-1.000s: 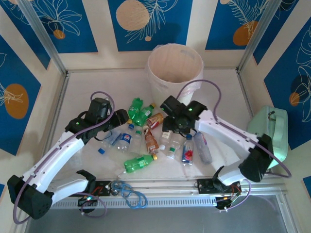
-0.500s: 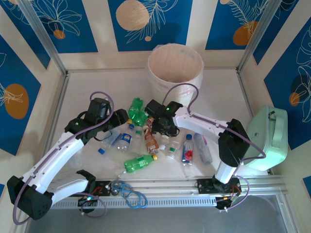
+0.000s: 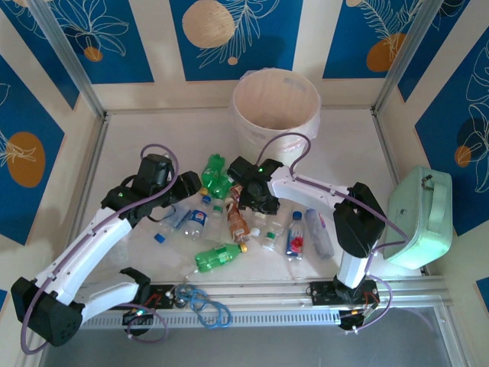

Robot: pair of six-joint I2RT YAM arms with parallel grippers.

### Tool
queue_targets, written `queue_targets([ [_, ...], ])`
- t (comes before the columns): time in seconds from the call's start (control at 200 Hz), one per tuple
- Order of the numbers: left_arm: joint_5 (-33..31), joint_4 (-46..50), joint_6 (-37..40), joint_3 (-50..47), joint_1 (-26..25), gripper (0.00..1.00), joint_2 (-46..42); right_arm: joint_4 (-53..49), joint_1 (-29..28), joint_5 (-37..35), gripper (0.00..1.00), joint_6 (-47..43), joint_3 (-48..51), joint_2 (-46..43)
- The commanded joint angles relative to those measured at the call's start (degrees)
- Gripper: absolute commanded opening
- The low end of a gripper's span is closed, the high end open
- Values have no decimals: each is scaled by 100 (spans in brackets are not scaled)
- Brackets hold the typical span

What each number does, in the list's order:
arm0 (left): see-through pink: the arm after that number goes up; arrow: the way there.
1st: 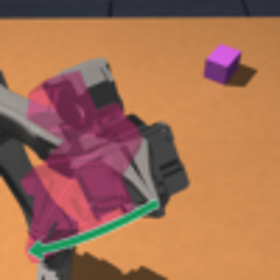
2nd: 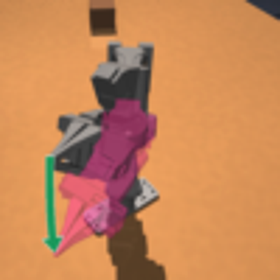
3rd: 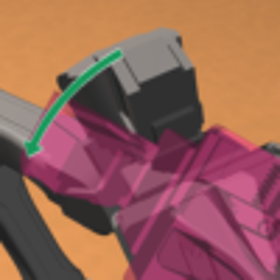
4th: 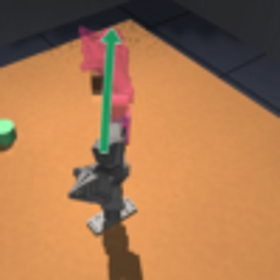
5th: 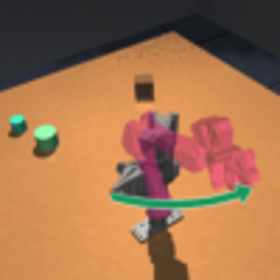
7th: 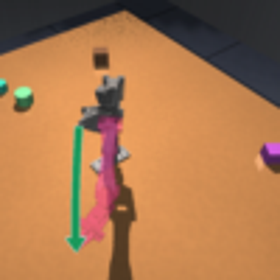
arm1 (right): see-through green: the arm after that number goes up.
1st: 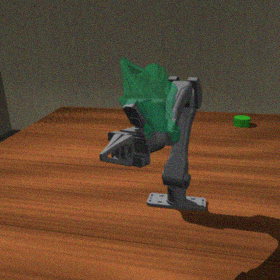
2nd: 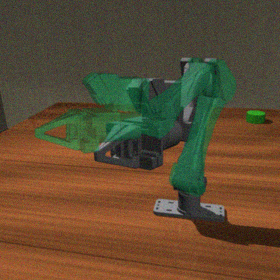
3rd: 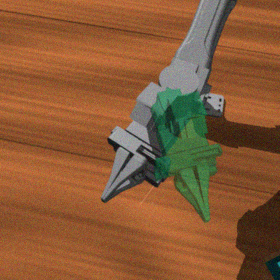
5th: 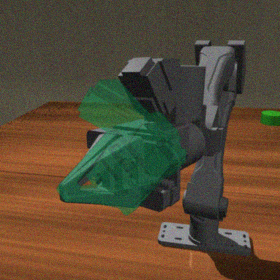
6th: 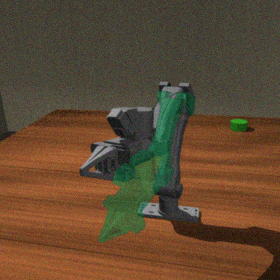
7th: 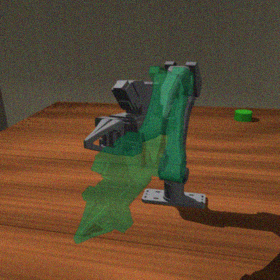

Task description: Put the plastic bottles in the bin

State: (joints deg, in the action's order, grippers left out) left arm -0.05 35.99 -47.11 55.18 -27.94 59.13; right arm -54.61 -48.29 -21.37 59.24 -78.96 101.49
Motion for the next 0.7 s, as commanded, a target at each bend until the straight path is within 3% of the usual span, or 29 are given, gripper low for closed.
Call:
queue_targets([
  [0.0, 5, 38, -1, -104, 87, 72, -113, -72, 90, 45, 70, 168, 100, 129],
  [0.695, 67, 83, 18, -196, 158, 72, -218, -598, -233, -575, 69, 799, 16, 525],
])
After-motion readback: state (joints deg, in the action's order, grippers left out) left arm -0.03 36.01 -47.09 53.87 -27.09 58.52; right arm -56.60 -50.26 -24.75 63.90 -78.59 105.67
